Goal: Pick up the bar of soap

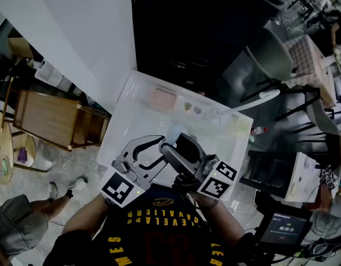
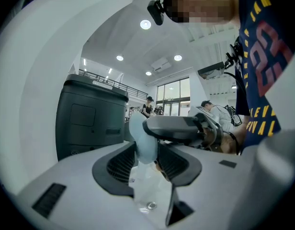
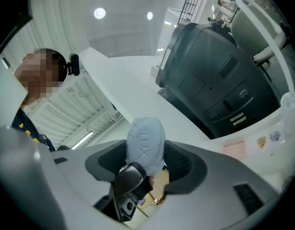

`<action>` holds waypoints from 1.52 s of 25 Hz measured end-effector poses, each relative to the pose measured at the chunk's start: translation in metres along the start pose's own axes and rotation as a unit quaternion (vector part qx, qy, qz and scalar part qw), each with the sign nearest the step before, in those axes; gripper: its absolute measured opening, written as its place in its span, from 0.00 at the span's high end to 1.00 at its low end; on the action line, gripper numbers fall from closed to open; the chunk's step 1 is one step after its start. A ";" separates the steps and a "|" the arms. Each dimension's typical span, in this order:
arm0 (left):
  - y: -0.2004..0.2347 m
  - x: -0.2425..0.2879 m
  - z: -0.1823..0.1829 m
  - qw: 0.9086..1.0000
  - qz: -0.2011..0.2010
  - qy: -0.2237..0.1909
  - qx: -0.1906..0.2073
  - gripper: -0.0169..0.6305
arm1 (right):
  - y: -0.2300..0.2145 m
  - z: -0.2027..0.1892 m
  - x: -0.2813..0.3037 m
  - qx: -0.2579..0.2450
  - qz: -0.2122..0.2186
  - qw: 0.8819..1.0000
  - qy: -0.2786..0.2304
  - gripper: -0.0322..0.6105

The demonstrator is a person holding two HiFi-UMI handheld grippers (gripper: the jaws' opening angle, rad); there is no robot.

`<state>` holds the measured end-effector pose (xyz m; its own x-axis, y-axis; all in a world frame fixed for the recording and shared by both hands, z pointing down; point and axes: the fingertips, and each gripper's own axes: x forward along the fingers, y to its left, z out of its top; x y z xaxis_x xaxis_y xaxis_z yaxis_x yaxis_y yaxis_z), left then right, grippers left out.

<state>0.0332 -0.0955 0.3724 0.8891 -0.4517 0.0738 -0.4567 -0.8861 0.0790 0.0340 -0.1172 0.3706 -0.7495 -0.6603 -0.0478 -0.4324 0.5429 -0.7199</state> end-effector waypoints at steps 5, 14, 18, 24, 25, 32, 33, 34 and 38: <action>0.000 -0.002 0.001 1.000 0.003 0.001 -0.003 0.72 | 0.004 0.000 0.000 0.003 0.010 1.000 -0.004 0.54; -0.001 -0.003 0.000 1.000 0.002 0.002 -0.003 0.74 | 0.004 -0.001 0.000 0.018 0.017 1.000 -0.009 0.54; -0.003 -0.004 -0.002 1.000 -0.002 0.004 0.003 0.74 | 0.003 -0.005 -0.001 0.032 0.022 0.999 -0.008 0.54; -0.002 -0.004 -0.002 1.000 -0.001 0.005 -0.003 0.74 | 0.002 -0.005 0.000 0.038 0.023 0.999 -0.008 0.54; -0.002 -0.004 -0.002 1.000 0.000 0.005 -0.006 0.74 | 0.003 -0.005 0.000 0.038 0.023 0.999 -0.008 0.54; -0.001 -0.005 -0.002 1.000 -0.001 0.011 0.000 0.74 | 0.003 -0.006 0.001 0.043 0.027 0.999 -0.009 0.54; -0.001 -0.006 -0.003 1.000 -0.001 0.011 -0.003 0.74 | 0.003 -0.006 0.001 0.043 0.027 0.999 -0.009 0.54; -0.001 -0.006 -0.003 1.000 -0.001 0.011 -0.006 0.74 | 0.003 -0.006 0.001 0.043 0.027 0.999 -0.008 0.54; -0.001 -0.006 -0.002 1.000 -0.003 0.011 -0.001 0.74 | 0.004 -0.006 0.001 0.043 0.025 0.999 -0.009 0.54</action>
<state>0.0284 -0.0915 0.3735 0.8911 -0.4439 0.0946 -0.4514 -0.8885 0.0821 0.0284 -0.1126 0.3717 -0.7599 -0.6428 -0.0968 -0.3498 0.5299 -0.7725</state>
